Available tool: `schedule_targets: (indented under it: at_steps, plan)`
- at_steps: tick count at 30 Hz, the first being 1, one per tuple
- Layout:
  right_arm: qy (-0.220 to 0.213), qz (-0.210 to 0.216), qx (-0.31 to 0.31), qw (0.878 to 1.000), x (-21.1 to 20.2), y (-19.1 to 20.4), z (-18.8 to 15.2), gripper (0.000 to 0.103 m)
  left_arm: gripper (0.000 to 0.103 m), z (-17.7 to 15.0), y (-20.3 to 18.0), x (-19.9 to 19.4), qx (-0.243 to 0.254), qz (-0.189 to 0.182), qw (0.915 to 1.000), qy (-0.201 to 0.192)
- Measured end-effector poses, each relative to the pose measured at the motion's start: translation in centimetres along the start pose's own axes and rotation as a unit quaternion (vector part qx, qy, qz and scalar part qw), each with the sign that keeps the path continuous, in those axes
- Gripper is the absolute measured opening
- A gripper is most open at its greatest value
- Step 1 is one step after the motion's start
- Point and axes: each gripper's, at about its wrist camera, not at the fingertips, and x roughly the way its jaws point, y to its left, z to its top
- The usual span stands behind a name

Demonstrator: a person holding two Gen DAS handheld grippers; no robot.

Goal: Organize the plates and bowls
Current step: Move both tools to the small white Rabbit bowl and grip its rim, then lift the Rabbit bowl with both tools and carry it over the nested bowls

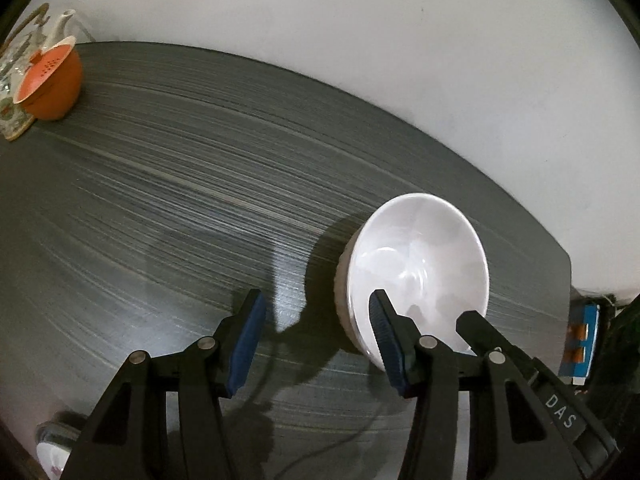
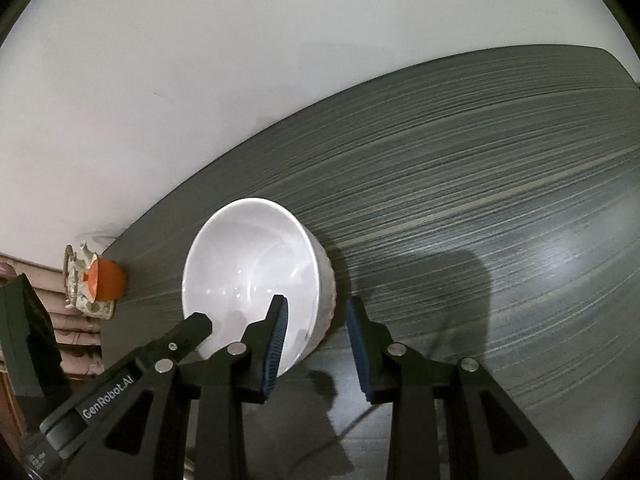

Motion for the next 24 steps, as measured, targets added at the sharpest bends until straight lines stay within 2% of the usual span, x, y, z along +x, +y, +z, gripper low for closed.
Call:
schedule_targets:
  at_steps: [3, 7, 11, 16, 24]
  plan:
    - [-0.002, -0.001, 0.0, 1.0, 0.4, -0.1, -0.1, 0.03, 0.035, 0.2, -0.3, 1.0, 0.01, 0.003, 0.9999, 0.005]
    - [-0.003, 0.004, 0.003, 1.0, 0.7, -0.1, -0.4, 0.016, 0.012, 0.0, -0.8, 1.2, 0.025, -0.019, 0.9995, 0.006]
    - [-0.003, 0.0, -0.006, 1.0, -0.2, -0.2, -1.1, 0.015, 0.011, -1.0, -1.2, 0.7, 0.035, -0.003, 0.9994, 0.006]
    - [-0.003, 0.008, -0.009, 1.0, -2.2, -0.1, -2.7, 0.015, 0.011, -2.4, -1.2, -1.2, 0.034, -0.001, 0.9994, 0.003]
    - [-0.032, 0.027, -0.03, 0.999, -8.2, 1.5, -6.6, 0.015, 0.011, -5.7, -1.9, -7.3, 0.058, 0.011, 0.9974, -0.04]
